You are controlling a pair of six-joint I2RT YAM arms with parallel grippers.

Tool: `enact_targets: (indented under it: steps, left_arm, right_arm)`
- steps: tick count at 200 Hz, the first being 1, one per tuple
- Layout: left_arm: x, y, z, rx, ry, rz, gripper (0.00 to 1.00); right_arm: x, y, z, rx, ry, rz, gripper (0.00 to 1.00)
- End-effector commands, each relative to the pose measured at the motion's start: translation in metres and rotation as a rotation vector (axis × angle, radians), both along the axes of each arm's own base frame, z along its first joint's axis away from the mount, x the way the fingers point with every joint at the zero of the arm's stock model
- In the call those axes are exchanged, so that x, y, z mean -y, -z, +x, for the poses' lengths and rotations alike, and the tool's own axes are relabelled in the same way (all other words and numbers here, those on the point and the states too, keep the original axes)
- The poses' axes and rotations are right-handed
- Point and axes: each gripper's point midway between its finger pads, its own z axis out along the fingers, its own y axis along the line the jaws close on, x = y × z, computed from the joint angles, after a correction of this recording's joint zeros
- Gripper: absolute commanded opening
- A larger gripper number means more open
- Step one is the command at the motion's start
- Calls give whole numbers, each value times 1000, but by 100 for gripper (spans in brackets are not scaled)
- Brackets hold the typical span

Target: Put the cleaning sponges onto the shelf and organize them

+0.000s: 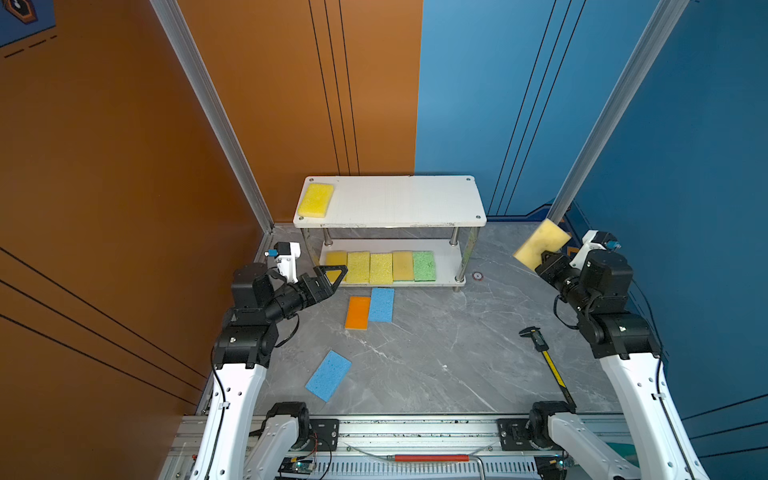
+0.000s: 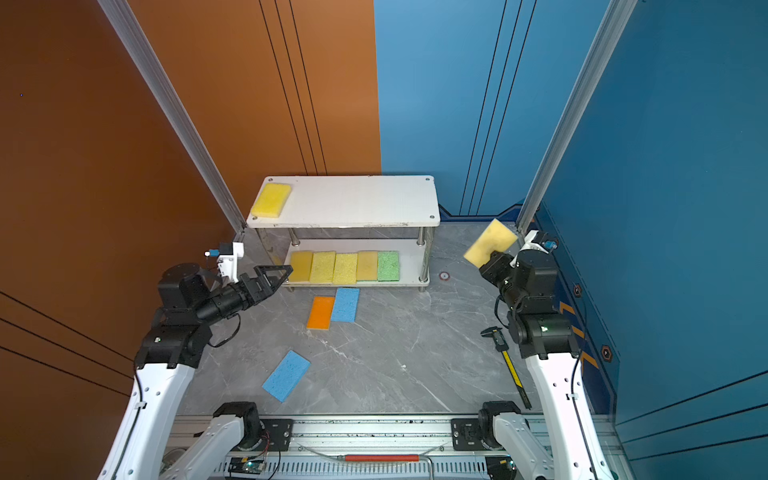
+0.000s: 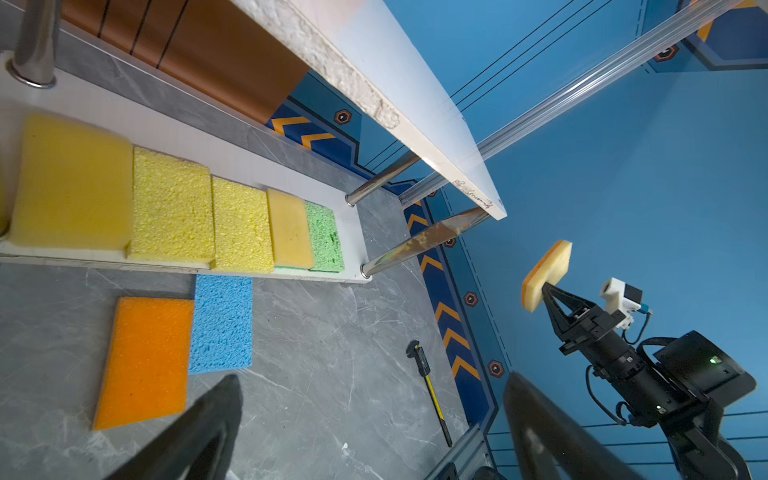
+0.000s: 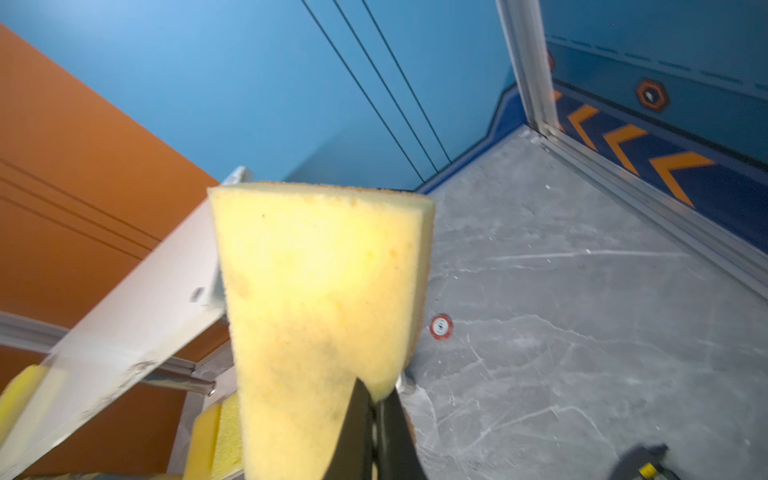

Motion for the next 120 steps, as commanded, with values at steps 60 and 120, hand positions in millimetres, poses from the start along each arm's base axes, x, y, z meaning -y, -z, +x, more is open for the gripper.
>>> enact_targets:
  steps: [60, 120]
  left_arm:
    - [50, -51, -18, 159, 275, -126, 98]
    - [73, -58, -23, 183, 348, -170, 98]
  right_arm:
    - [-212, -38, -38, -20, -878, -297, 0]
    - [-280, -8, -51, -114, -1068, -392, 0]
